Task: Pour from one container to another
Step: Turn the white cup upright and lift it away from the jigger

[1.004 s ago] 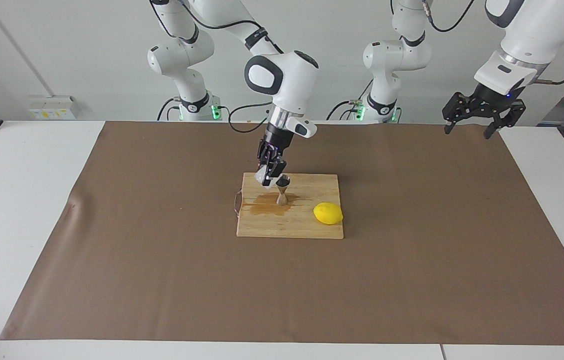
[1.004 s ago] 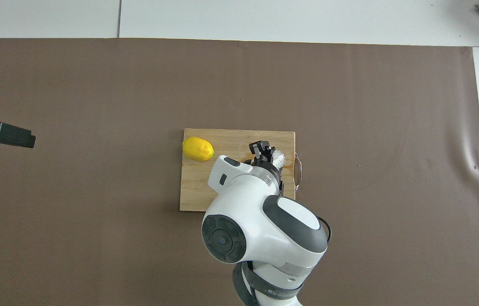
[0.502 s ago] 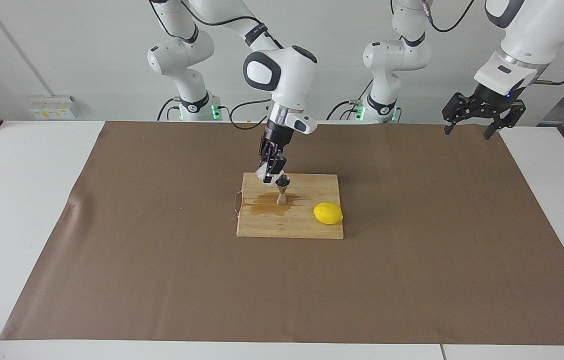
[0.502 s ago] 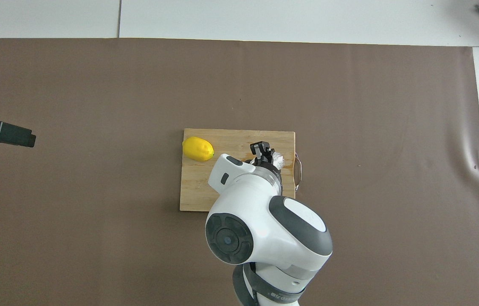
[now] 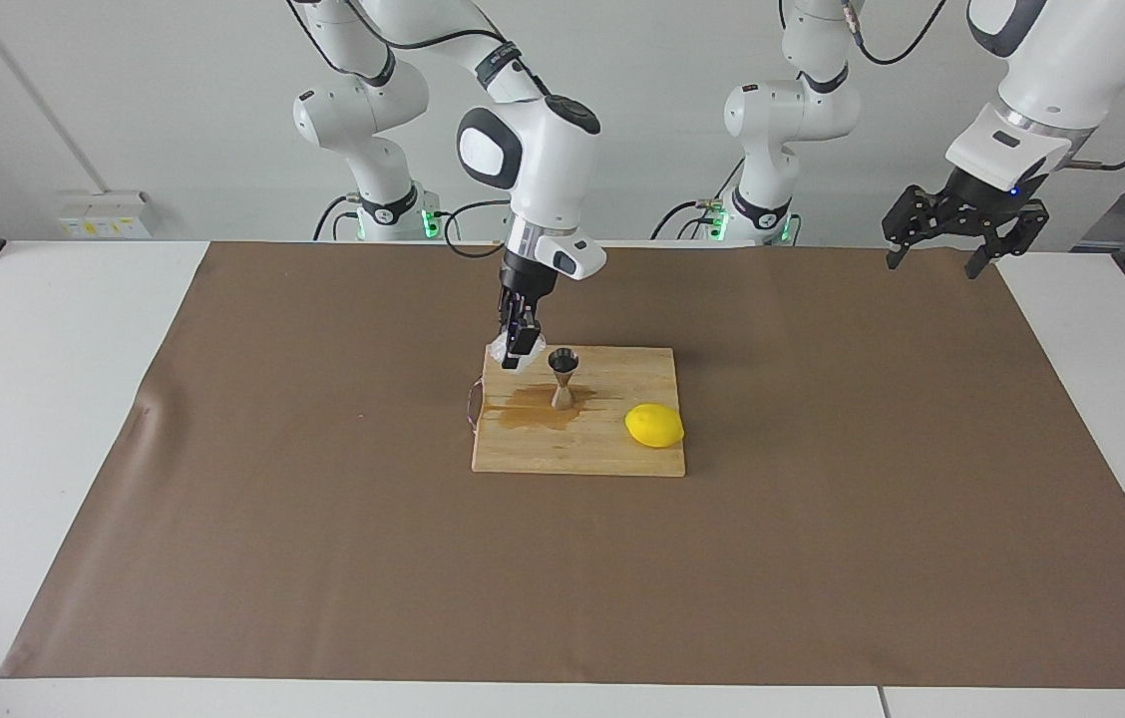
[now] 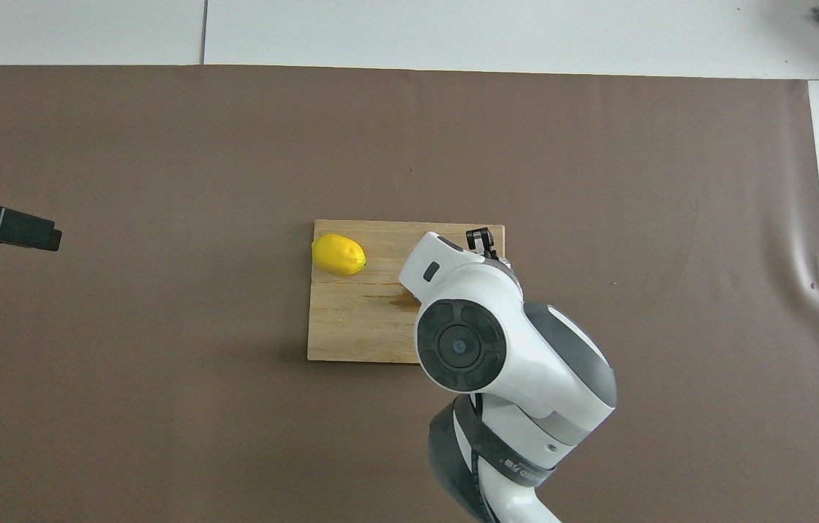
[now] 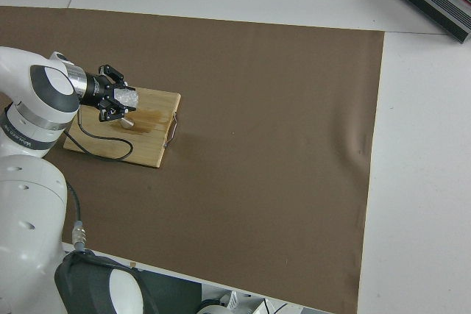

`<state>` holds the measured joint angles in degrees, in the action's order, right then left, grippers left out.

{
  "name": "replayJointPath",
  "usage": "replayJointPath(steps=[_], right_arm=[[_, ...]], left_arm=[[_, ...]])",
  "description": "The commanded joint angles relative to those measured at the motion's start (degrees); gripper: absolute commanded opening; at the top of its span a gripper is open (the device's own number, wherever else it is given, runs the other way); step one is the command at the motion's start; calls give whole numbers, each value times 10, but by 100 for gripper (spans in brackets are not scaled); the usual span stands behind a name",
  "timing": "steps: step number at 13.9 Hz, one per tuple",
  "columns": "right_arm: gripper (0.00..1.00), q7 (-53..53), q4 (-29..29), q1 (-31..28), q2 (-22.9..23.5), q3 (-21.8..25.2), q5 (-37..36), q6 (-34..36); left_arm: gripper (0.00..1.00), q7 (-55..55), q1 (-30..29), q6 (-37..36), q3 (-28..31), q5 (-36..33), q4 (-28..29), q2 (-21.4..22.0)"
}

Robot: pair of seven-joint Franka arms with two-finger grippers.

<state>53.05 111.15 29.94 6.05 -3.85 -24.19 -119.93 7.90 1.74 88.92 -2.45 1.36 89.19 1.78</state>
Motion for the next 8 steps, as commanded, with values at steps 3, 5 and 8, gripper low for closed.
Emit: replayJointPath(steps=[3,5,8], right_arm=[[37,108,38,-76,-17,-5,115,2],[37,149,54,-112,-18,-5,163,-6],[37,229,78,-159,-23,-5,235,-18]], left_arm=[[100,2,1,11,0,-5,7,3],[100,2,1,11,0,-5,7,3],[100,2,1,12,0,-5,7,3]])
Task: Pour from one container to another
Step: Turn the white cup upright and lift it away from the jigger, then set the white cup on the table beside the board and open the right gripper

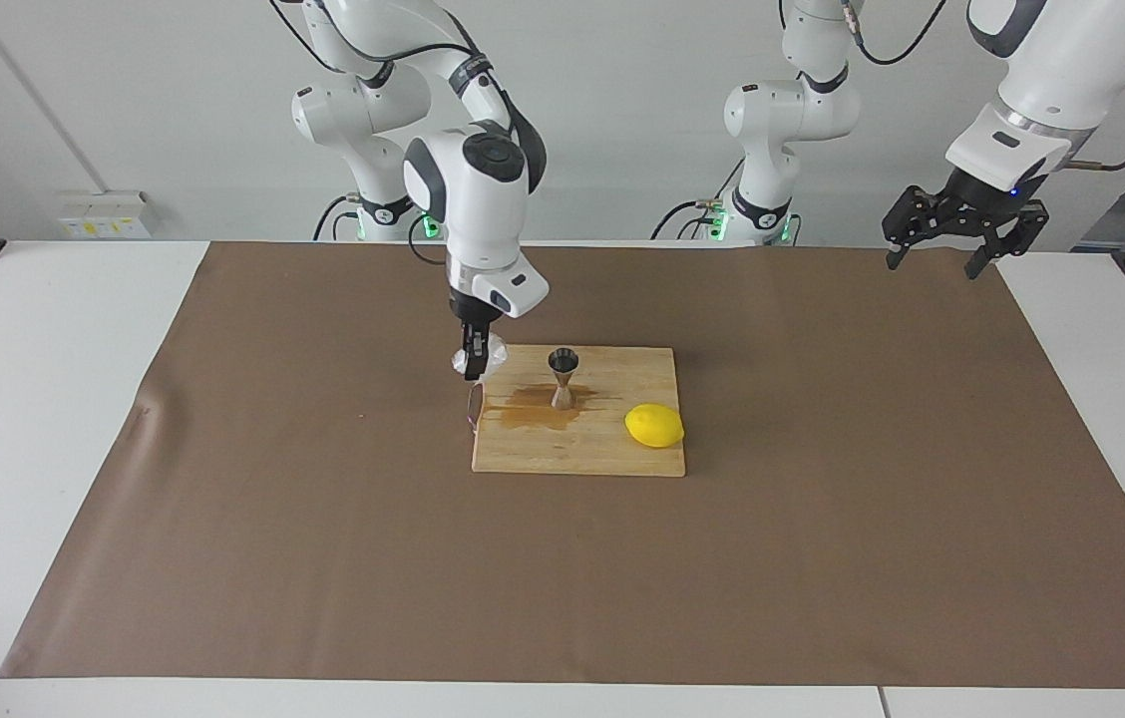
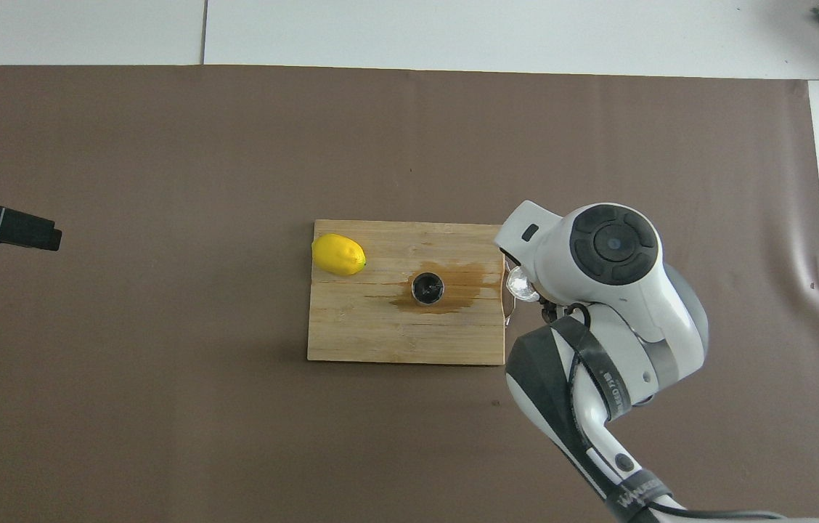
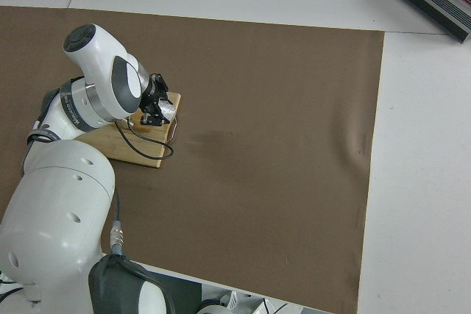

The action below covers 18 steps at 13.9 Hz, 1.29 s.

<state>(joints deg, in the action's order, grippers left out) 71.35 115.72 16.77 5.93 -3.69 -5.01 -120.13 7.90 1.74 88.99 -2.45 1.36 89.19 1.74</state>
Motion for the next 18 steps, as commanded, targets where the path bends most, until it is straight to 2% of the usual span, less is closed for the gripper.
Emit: replayJointPath(steps=[1,4,9,18], right_arm=[[37,69,42,-45,-21,-7,64,-32],[37,155,81,-97,-29,-7,132,-77],[37,316,112,-183,-22,-6,227,-97],[37,459,145,-260,-4,-6,298,-121]], left_arm=[[100,2,1,11,0,-5,7,4],[100,2,1,11,0,-5,9,4],[100,2,2,11,0,-5,9,4],[100,2,3,12,0,-5,9,4]])
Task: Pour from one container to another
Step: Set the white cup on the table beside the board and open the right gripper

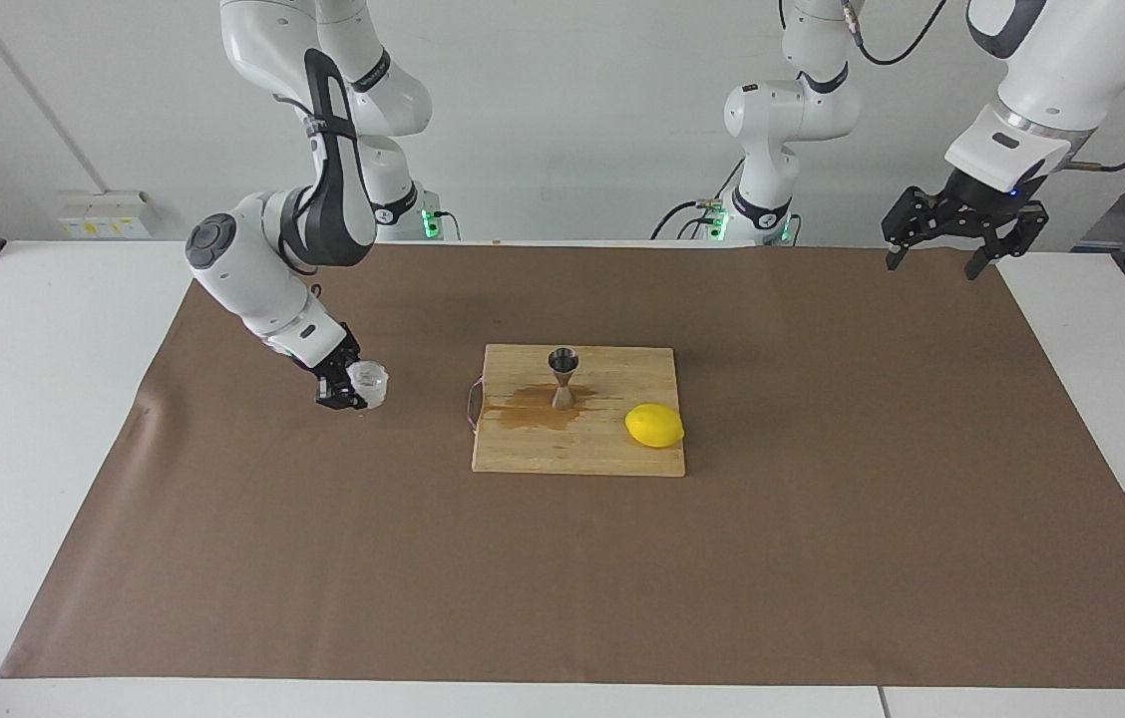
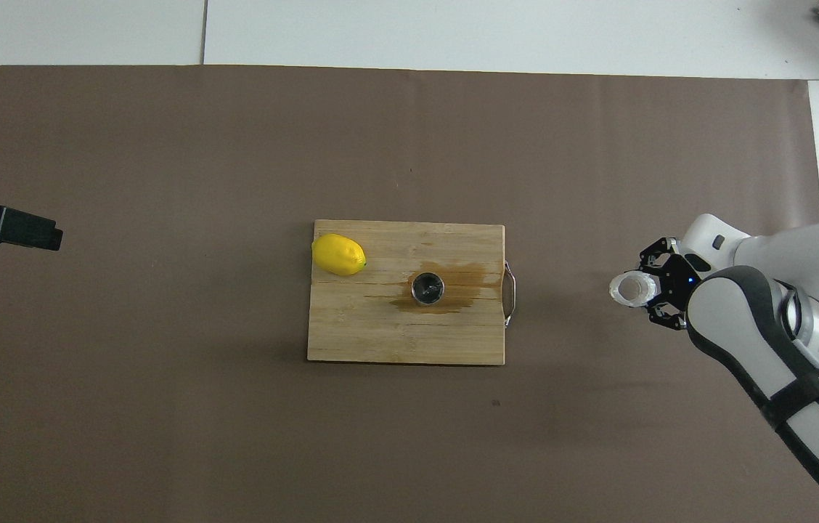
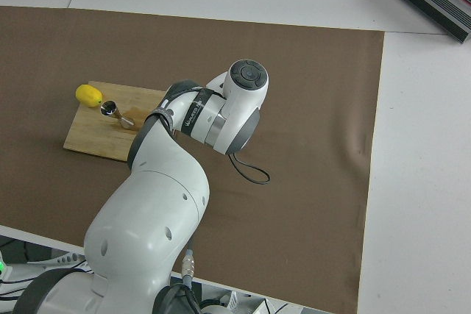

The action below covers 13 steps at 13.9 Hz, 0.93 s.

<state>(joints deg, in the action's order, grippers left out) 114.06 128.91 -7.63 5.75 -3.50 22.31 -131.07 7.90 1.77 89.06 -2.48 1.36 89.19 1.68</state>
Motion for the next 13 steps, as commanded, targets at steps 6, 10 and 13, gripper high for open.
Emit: replayJointPath(steps=[6,10,13], right_arm=[[37,58,17,-39,12,-8,30,-18],[38,63,17,-45,20,-7,29,-17],[55,66,17,-45,20,-7,29,-18]], left_arm=[[100,2,3,11,0,-5,9,4],[100,3,3,11,0,-5,9,4],[100,2,3,11,0,-5,9,4]])
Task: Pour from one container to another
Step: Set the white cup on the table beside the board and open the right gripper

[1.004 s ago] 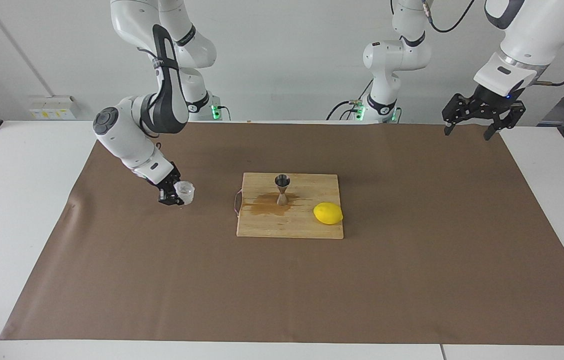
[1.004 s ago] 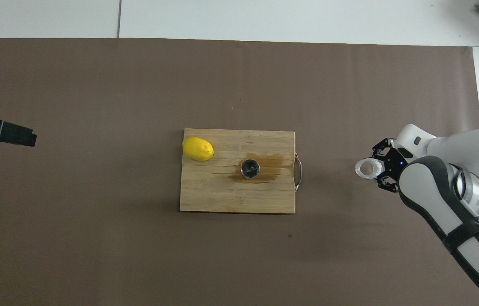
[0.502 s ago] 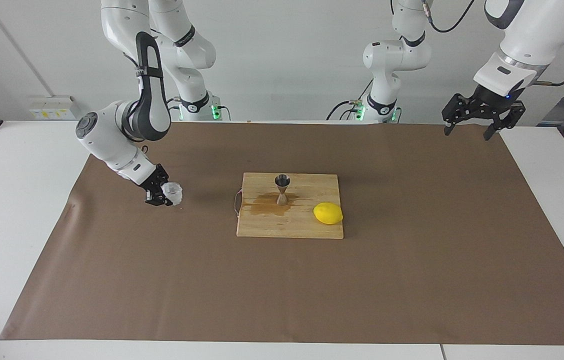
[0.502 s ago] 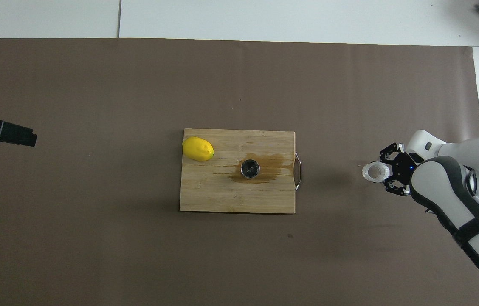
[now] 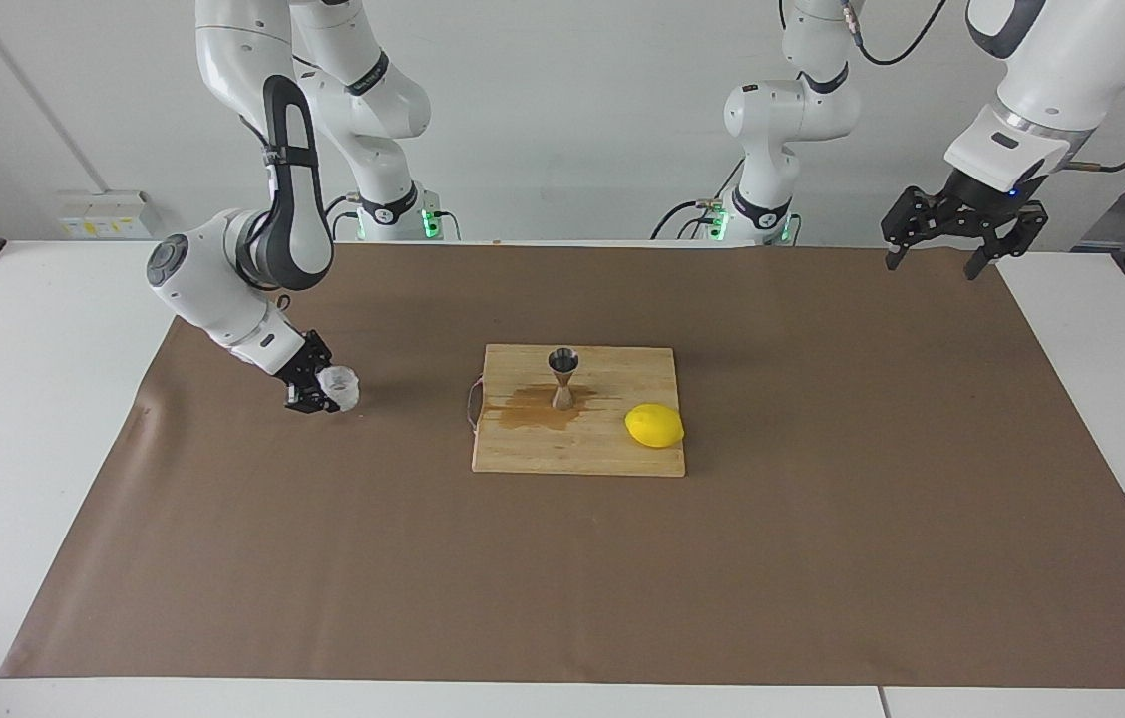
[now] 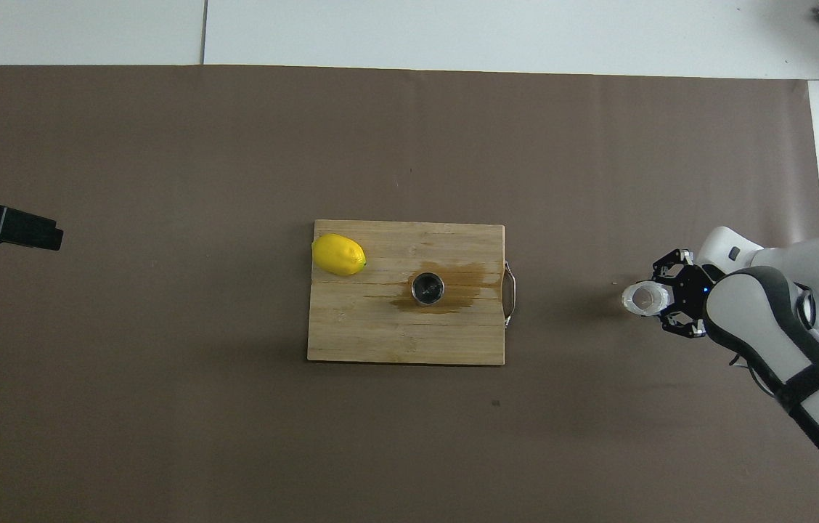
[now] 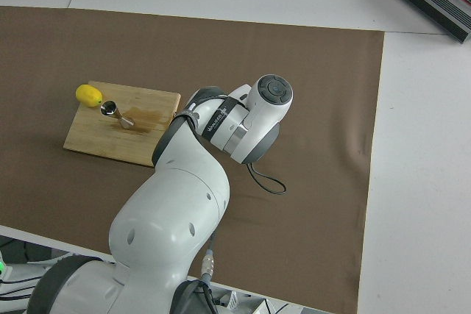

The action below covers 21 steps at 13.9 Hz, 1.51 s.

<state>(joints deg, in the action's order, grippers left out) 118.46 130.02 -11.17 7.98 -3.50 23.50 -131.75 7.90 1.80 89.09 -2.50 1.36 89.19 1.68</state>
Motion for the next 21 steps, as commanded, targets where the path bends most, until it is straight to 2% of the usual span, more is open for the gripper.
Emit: replayJointPath(steps=[1,6,8,12,14,17,21], right_arm=[[61,26,6,-10,-2,-7,17,-11],[66,84,6,-10,-3,-6,15,-3],[100,94,1,-10,-2,-6,15,4],[100,92,-13,-32,-11,-5,11,35],[100,85,-22,-51,-32,-5,11,43],[100,15,-48,-64,-44,-4,10,44],[100,-91,-52,-54,-63,-5,6,43]], left_arm=[[100,2,2,11,0,-5,9,4],[100,2,2,11,0,-5,9,4],[100,2,2,11,0,-5,9,4],[100,2,2,11,0,-5,9,4],[100,2,2,11,0,-5,9,4],[100,2,2,12,0,-5,9,4],[100,3,2,13,-1,-5,9,4]])
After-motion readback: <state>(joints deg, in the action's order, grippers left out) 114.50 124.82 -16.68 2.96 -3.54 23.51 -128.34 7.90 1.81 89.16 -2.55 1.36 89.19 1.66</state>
